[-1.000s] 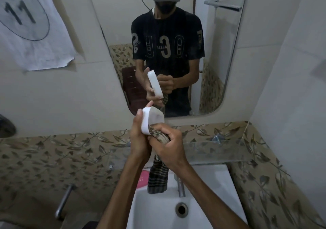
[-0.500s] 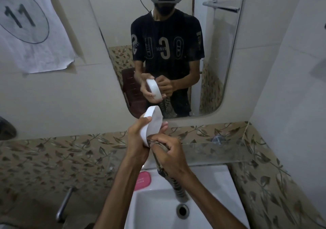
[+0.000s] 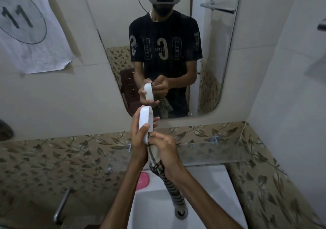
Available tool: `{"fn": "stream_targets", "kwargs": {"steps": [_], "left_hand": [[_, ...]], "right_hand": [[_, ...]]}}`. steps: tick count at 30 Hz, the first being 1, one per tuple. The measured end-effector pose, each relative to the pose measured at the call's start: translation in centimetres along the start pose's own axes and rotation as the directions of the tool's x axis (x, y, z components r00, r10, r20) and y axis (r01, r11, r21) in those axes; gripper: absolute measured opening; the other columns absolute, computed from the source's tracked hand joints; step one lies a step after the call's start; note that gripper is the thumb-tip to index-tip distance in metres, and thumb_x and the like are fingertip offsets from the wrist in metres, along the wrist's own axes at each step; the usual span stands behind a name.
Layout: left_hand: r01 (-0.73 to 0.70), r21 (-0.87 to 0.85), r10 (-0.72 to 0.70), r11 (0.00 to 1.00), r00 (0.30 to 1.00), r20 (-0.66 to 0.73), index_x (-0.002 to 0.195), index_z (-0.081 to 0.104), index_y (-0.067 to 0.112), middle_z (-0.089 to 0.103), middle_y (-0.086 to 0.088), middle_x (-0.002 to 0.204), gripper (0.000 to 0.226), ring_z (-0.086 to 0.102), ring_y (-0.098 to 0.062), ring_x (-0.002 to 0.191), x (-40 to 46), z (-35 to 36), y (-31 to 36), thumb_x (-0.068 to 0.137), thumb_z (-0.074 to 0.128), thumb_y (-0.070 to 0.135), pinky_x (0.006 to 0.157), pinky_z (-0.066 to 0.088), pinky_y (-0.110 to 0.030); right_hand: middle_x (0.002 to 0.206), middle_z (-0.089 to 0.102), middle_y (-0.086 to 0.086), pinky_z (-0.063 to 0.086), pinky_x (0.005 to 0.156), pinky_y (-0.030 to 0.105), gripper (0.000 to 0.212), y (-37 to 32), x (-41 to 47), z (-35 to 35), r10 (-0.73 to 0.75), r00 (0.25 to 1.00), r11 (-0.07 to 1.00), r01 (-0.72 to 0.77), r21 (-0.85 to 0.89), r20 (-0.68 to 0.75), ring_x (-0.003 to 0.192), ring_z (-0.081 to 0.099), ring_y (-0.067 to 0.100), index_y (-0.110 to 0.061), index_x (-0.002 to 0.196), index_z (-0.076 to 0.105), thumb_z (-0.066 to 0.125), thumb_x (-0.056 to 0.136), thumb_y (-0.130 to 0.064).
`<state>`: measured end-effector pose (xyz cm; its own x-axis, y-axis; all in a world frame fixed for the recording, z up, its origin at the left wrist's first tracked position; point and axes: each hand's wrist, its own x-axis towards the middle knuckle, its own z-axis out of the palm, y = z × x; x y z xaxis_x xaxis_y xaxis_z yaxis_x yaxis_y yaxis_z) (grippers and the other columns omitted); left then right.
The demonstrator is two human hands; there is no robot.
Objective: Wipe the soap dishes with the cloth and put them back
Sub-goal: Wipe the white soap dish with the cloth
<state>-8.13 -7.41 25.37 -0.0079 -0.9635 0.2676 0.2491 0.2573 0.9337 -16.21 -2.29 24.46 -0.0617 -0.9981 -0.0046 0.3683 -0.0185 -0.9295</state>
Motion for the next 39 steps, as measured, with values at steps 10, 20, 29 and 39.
{"fn": "stream_targets", "kwargs": {"steps": [10, 20, 29, 39], "left_hand": [[-0.175, 0.229, 0.166, 0.958, 0.984, 0.058, 0.156, 0.039, 0.003, 0.053, -0.007, 0.151, 0.076, 0.06, -0.021, 0.13, -0.1, -0.1, -1.1, 0.09, 0.057, 0.035, 0.103, 0.054, -0.043], [0.108, 0.151, -0.129, 0.983, 0.983, 0.132, 0.159, 0.038, 0.022, 0.055, -0.013, 0.151, 0.086, 0.058, -0.028, 0.136, -1.5, -1.0, 0.2, 0.085, 0.051, 0.064, 0.103, 0.058, -0.047], [0.637, -0.197, -0.577, 0.745, 0.764, 0.289, 0.122, 0.061, 0.008, 0.062, -0.019, 0.109, 0.061, 0.064, -0.034, 0.092, 0.9, -2.1, 4.4, 0.087, 0.062, 0.058, 0.076, 0.057, -0.045], [0.371, -0.427, -0.39, 0.824, 0.92, 0.047, 0.124, 0.066, -0.009, 0.067, -0.033, 0.105, 0.065, 0.066, -0.04, 0.093, -1.7, 0.1, 0.9, 0.076, 0.063, 0.035, 0.083, 0.057, -0.04]], "right_hand": [[0.115, 0.077, 0.025, 0.063, 0.082, 0.03, 0.034, -1.2, 0.5, -0.9, 0.087, 0.994, 0.947, -0.102, 0.304, 0.062, 0.106, 0.078, 0.032, -0.005, 0.119, 0.077, 0.064, 0.087, -0.001], [0.102, 0.083, 0.004, 0.066, 0.084, 0.04, 0.033, -0.4, 1.8, -2.3, -0.194, 0.98, 0.974, 0.187, -0.13, -0.041, 0.098, 0.079, 0.026, -0.015, 0.113, 0.081, 0.084, 0.081, -0.024], [0.104, 0.082, 0.002, 0.065, 0.084, 0.031, 0.03, 1.1, 1.9, -4.2, -0.528, 0.833, 0.602, 0.503, -0.62, 0.163, 0.094, 0.077, 0.011, -0.008, 0.107, 0.083, 0.068, 0.082, 0.001], [0.08, 0.077, -0.013, 0.056, 0.073, 0.016, 0.02, 1.6, 0.1, -0.6, -0.302, 0.953, 0.93, 0.293, -0.221, -0.008, 0.079, 0.071, 0.001, -0.034, 0.08, 0.079, 0.069, 0.083, -0.018]]}}
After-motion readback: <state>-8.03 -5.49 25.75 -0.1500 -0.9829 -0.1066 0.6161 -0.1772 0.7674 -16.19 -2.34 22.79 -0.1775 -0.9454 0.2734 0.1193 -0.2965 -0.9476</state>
